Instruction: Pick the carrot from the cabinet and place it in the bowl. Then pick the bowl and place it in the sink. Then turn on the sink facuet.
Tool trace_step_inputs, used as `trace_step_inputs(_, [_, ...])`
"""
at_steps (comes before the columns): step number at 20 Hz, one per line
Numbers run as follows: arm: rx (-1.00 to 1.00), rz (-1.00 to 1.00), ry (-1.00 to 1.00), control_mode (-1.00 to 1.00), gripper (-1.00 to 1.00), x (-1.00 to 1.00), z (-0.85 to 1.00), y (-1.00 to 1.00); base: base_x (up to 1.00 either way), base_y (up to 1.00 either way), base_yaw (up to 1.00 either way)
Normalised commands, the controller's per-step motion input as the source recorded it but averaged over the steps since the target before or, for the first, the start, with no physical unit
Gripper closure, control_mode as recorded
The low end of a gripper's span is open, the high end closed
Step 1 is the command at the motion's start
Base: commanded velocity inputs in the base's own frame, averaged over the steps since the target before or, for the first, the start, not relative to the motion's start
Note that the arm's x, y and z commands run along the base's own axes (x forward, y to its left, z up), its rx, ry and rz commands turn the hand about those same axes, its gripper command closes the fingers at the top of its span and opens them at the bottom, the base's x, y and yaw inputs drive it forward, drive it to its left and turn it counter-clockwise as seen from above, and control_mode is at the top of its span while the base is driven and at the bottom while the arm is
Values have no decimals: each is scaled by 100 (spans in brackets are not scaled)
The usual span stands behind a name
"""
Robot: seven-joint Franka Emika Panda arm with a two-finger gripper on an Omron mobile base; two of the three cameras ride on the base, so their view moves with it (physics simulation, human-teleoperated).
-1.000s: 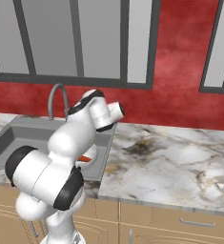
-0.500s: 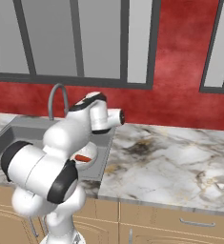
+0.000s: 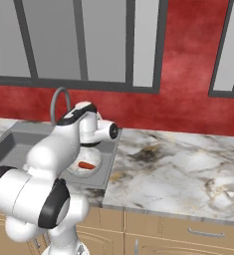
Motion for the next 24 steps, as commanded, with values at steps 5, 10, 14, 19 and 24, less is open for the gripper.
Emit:
trace_step_inputs(5, [12,1,0,-100,-100,31,0,-1,0,0,0])
trace_step_inputs(10, [14,0,0,-100,-100,53,0,0,0,0,0])
trace_step_inputs(14, [11,0,0,-100,-100,29,0,0,0,0,0])
trace_step_inputs(19, [6,-4,-3,-100,-100,3,0,2,0,0,0])
trace_step_inputs(24, [0,-14,-1,-100,-100,17,0,17,0,0,0])
